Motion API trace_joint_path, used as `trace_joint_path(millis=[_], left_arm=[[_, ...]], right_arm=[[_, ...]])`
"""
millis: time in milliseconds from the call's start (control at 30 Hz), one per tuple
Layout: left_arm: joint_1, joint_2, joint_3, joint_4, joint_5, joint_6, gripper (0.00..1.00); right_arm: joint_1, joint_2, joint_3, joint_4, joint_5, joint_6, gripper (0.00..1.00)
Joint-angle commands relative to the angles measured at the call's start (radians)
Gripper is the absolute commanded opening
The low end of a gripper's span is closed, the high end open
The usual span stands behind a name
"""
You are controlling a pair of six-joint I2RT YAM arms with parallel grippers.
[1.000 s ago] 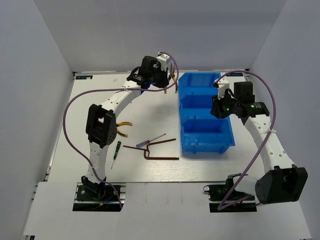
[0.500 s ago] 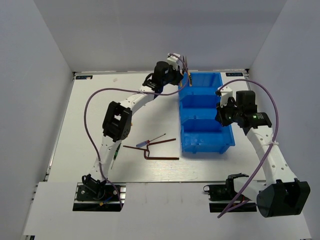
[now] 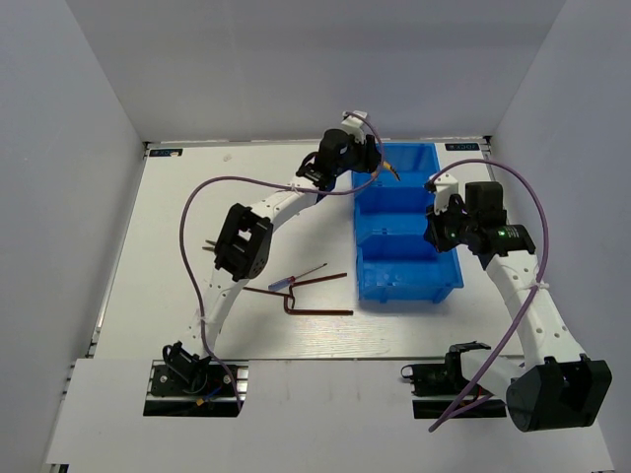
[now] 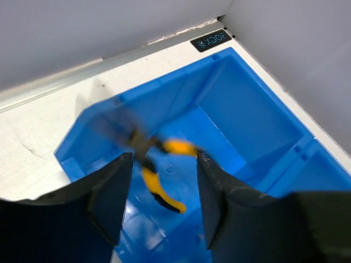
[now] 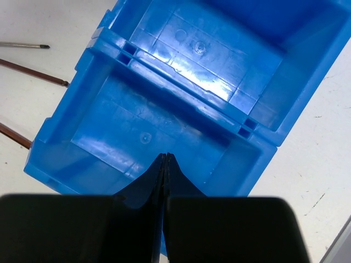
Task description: Sort the tools into containers
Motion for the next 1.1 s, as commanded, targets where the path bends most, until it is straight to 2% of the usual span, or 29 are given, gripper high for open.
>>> trace_joint_path(millis=[0, 67, 200, 233, 267, 300, 333, 367, 400, 433, 467, 500, 533, 567, 600, 667, 700, 733, 767, 800, 867, 933, 967, 1000, 1067], left_arm=[[-0.002, -0.025, 0.056, 0.013, -0.025, -0.003, 0.64], [-0.002, -0.025, 0.084, -0.006, -0.034, 0.008, 0.67], [-0.002, -0.095, 0.069, -0.030, -0.060, 0.037, 0.65], [-0.002, -0.171, 0.028, -0.064, -0.077, 0.037, 0.60], [-0.002, -0.221, 0.001, -0.097, -0.092, 0.037, 0.48], [-0.002, -0.276, -0.031, -0.146, -0.114, 0.037, 0.11], [0.011, -0.337, -0.109, -0.208, -0.184, 0.022, 0.00], [0.021, -0.467, -0.160, -0.355, -0.233, -0.002, 0.00], [0.030, -0.541, -0.221, -0.428, -0.294, -0.077, 0.00], [0.030, -0.621, -0.385, -0.528, -0.418, -0.113, 0.00], [0.040, -0.783, -0.578, -0.556, -0.486, -0.174, 0.03], [0.041, -0.857, -0.659, -0.594, -0.520, -0.217, 0.18], [0.041, -0.920, -0.730, -0.642, -0.551, -0.271, 0.36], [0.050, -0.977, -0.839, -0.761, -0.598, -0.409, 0.49], [0.063, -1.023, -0.881, -0.818, -0.598, -0.468, 0.55], [0.077, -1.149, -0.948, -0.962, -0.611, -0.564, 0.67], [0.087, -1.193, -1.003, -0.989, -0.620, -0.620, 0.70], [0.087, -1.291, -1.028, -1.001, -0.609, -0.621, 0.71], [0.087, -1.341, -1.072, -1.001, -0.609, -0.621, 0.73], [0.087, -1.393, -1.094, -1.012, -0.596, -0.621, 0.73], [0.087, -1.494, -1.140, -1.026, -0.583, -0.621, 0.73], [0.087, -1.632, -1.171, -1.035, -0.565, -0.633, 0.72], [0.087, -1.672, -1.194, -1.046, -0.537, -0.633, 0.51], [0.087, -1.710, -1.209, -1.046, -0.517, -0.633, 0.33], [0.087, -1.801, -1.231, -1.059, -0.473, -0.642, 0.04]], right_arm=[[-0.004, -0.017, -0.007, 0.041, -0.018, 0.016, 0.00], [-0.005, -0.017, -0.009, 0.041, -0.021, 0.017, 0.00], [-0.005, -0.017, 0.007, 0.041, -0.054, 0.001, 0.02], [-0.001, -0.008, 0.026, 0.033, -0.070, -0.005, 0.10], [0.002, -0.003, 0.027, 0.030, -0.118, -0.035, 0.16], [0.001, 0.004, 0.040, 0.026, -0.147, -0.052, 0.21], [0.002, 0.041, 0.060, 0.013, -0.248, -0.104, 0.28], [0.008, 0.061, 0.077, 0.001, -0.291, -0.126, 0.38], [0.012, 0.078, 0.105, -0.019, -0.329, -0.143, 0.41], [0.019, 0.145, 0.134, -0.025, -0.410, -0.164, 0.43], [0.042, 0.171, 0.167, -0.022, -0.425, -0.168, 0.43], [0.057, 0.257, 0.207, -0.022, -0.443, -0.163, 0.43], [0.088, 0.291, 0.230, -0.024, -0.442, -0.163, 0.38], [0.132, 0.320, 0.255, -0.042, -0.433, -0.164, 0.36], [0.154, 0.422, 0.343, -0.053, -0.416, -0.186, 0.34], [0.243, 0.489, 0.402, -0.100, -0.367, -0.215, 0.31], [0.340, 0.592, 0.468, -0.105, -0.310, -0.215, 0.31], [0.369, 0.631, 0.535, -0.103, -0.260, -0.195, 0.31], [0.393, 0.671, 0.621, -0.112, -0.238, -0.157, 0.44], [0.445, 0.860, 0.673, -0.122, -0.235, -0.137, 0.58], [0.476, 0.963, 0.918, -0.198, -0.241, -0.088, 0.89], [0.536, 1.119, 1.032, -0.247, -0.247, -0.098, 0.90], [0.570, 1.148, 1.150, -0.255, -0.246, -0.106, 0.90], [0.584, 1.194, 1.175, -0.251, -0.252, -0.114, 0.90], [0.640, 1.204, 1.151, -0.205, -0.265, -0.141, 0.86]])
